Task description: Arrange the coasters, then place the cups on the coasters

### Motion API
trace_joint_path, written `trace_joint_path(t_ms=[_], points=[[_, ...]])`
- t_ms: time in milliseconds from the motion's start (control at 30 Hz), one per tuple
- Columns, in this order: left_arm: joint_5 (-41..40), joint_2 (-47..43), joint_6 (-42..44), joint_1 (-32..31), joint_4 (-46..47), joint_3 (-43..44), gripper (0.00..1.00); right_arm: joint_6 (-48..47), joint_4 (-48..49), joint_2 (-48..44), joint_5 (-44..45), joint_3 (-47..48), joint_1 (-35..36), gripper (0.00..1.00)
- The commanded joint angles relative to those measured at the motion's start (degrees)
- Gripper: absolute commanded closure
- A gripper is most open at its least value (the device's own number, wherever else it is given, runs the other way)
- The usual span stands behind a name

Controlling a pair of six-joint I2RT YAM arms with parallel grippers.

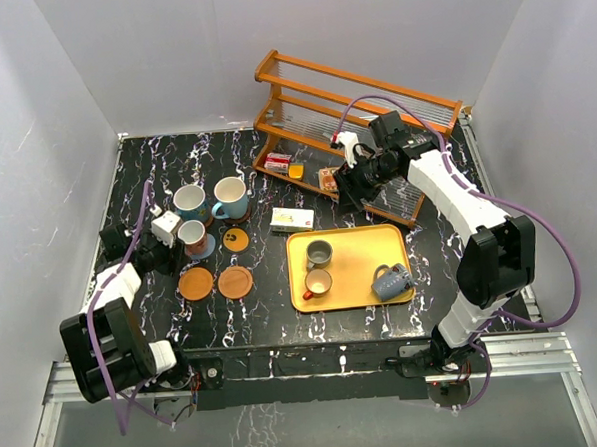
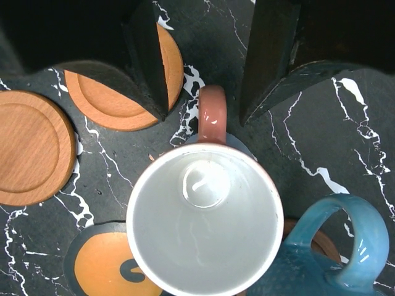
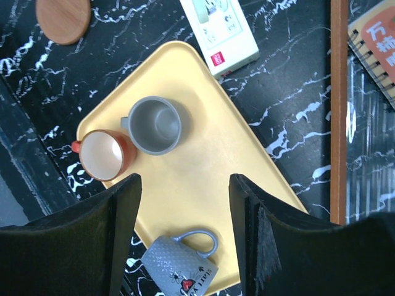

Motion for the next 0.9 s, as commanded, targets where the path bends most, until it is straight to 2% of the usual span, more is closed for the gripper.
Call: trace_joint_path(t_ms=[0,233,400,567,700,867], points=[[-0.12,-3.96,-0.09,0.41,-5.28,3.44,0.48,-1.82,1.18,-3.29,5.54,-1.11,0.39,0.43],[-4.1,-9.6,-4.08,0.39,-15.37,8.05,0.39,-3.16,4.16,-12.7,16.08,-11.28,0.18,0.4],[-5.73,-9.9,-6.04,0.43,-24.92,15.64,0.35,-4.13,0.12,-15.98,22.37,-15.59,-0.8,0.41],[-4.63,-9.03,-8.43,0.35,-30.53,22.69,0.26,-6.14,-4.72,-19.18,24.27,-18.41,-3.76,0.41],[-3.1,-7.27,-10.32,-0.59,-32.18,26.73,0.22,-7.43,-7.78,-20.02,26.47,-22.2,-5.15,0.38],[-5.01,-6.33,-12.59,-5.21,-27.18,25.19,0.13,-8.13,-8.58,-20.64,26.13,-27.08,-6.81,0.37]])
